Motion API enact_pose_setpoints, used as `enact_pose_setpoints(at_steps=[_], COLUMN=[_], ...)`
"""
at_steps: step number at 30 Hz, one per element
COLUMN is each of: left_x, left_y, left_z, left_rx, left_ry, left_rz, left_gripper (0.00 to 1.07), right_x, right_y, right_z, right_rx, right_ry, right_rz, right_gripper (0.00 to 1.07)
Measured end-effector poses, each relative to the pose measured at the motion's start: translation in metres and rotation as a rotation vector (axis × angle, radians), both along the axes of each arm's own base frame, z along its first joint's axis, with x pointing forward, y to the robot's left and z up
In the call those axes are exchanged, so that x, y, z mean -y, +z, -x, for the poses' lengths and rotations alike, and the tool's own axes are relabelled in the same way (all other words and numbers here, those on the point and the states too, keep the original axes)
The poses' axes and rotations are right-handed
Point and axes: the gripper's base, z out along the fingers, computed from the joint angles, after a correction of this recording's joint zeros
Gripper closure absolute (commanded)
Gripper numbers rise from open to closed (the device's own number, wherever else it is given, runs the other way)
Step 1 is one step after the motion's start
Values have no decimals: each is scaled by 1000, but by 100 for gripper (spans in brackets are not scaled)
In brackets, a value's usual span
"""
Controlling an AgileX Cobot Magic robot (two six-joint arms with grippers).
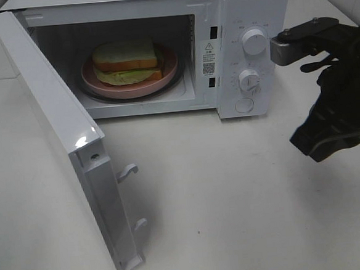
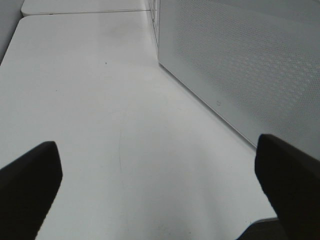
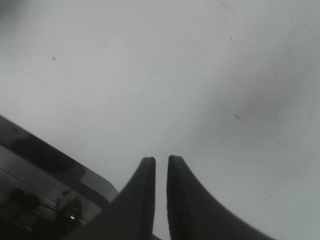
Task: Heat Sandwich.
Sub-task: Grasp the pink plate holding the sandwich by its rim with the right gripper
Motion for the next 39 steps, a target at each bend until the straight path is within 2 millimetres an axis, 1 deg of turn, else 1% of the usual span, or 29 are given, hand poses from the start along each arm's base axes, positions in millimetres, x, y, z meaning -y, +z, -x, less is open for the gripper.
enact_pose_setpoints(at_steps=[1,3,4,5,6,7,8,9,10,12,13,15,16,17,19,20,21,22,23,24,25,26,27,28,29,32,36,39], left_x=[0,0,0,0,0,0,0,0,0,0,0,0,0,0,0,0,0,0,0,0,0,0,0,0,0,0,0,0], left_y=[0,0,0,0,0,0,0,0,0,0,0,0,0,0,0,0,0,0,0,0,0,0,0,0,0,0,0,0], left_z=[0,0,0,0,0,0,0,0,0,0,0,0,0,0,0,0,0,0,0,0,0,0,0,0,0,0,0,0], left_rx=[0,0,0,0,0,0,0,0,0,0,0,0,0,0,0,0,0,0,0,0,0,0,0,0,0,0,0,0], left_ry=[0,0,0,0,0,0,0,0,0,0,0,0,0,0,0,0,0,0,0,0,0,0,0,0,0,0,0,0], left_rz=[0,0,0,0,0,0,0,0,0,0,0,0,0,0,0,0,0,0,0,0,0,0,0,0,0,0,0,0], left_gripper=[3,3,3,3,3,3,3,3,3,3,3,3,3,3,3,3,3,3,3,3,3,3,3,3,3,3,3,3], right_x=[0,1,1,1,1,1,1,1,1,1,1,1,1,1,0,0,0,-1,-1,-2,-2,-2,-2,-3,-3,-3,-4,-14], right_y=[0,3,5,6,6,6,6,6,6,6,6,7,7,7,7,7,7,8,8,8,8,8,9,9,9,8,6,0], right_z=[0,-1,-1,-2,-2,-2,-2,-2,-2,-3,-4,-5,-5,-5,-7,-7,-7,-9,-9,-10,-10,-11,-12,-13,-13,-13,-16,-19], right_rx=[0,15,31,41,41,50,64,73,73,95,119,134,134,139,161,161,171,188,198,211,211,219,228,230,229,227,230,236], right_ry=[0,137,285,372,372,459,610,690,690,826,947,1018,1018,1043,1059,1059,1058,1046,1040,1028,1028,1013,969,949,927,901,902,949], right_rz=[0,33,62,74,74,89,113,125,125,150,177,189,189,194,198,198,199,199,199,198,198,196,188,184,179,173,173,191], right_gripper=[95,94,94,94,94,94,94,93,93,93,92,89,89,87,74,74,68,61,48,40,40,32,21,16,13,12,13,14])
